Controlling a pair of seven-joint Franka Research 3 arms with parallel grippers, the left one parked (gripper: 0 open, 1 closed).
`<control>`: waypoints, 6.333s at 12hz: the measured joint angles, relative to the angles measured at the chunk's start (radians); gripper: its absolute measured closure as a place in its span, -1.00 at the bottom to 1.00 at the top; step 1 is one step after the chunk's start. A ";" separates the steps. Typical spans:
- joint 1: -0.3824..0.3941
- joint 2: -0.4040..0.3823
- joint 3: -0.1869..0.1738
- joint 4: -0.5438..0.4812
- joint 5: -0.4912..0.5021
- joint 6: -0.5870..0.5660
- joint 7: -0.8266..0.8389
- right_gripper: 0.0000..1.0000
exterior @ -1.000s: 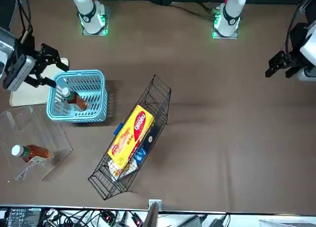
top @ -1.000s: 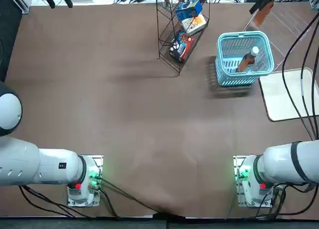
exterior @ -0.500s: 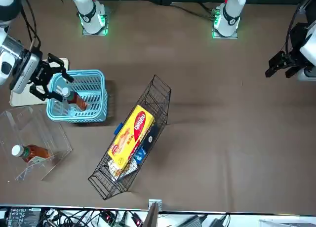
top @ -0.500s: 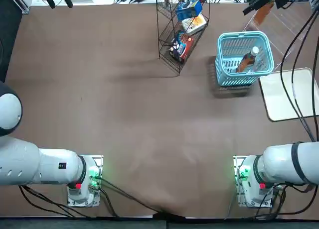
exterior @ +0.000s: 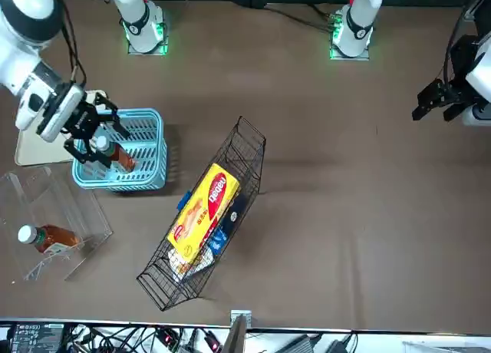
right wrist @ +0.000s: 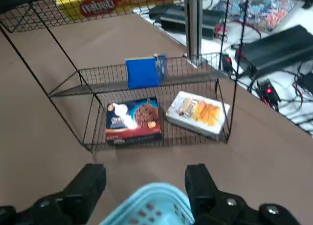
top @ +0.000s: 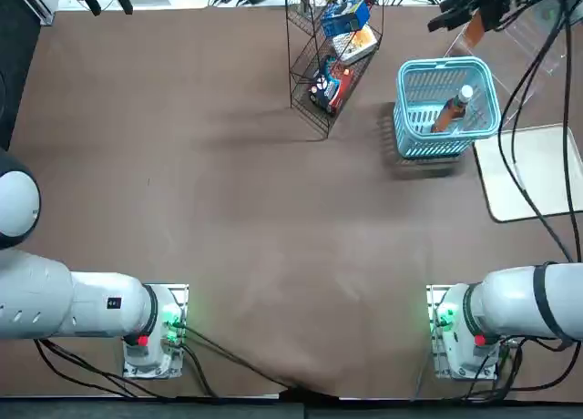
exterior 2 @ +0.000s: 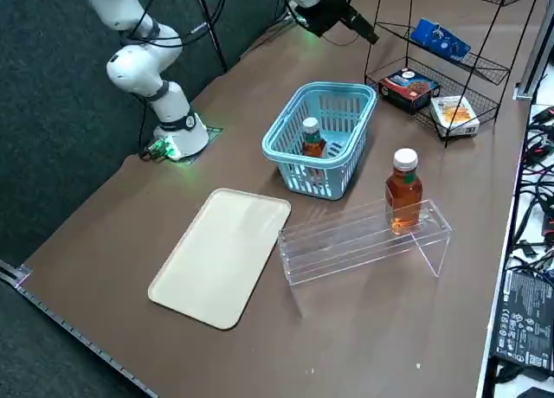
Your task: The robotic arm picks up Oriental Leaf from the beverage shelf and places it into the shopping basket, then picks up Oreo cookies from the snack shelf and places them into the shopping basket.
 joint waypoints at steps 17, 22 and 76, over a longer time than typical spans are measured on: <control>0.243 0.133 0.002 -0.032 0.269 0.337 -0.178 -1.00; 0.276 0.235 0.002 0.071 0.298 0.360 -0.178 -1.00; 0.348 0.525 -0.003 0.375 0.310 0.408 -0.178 -0.25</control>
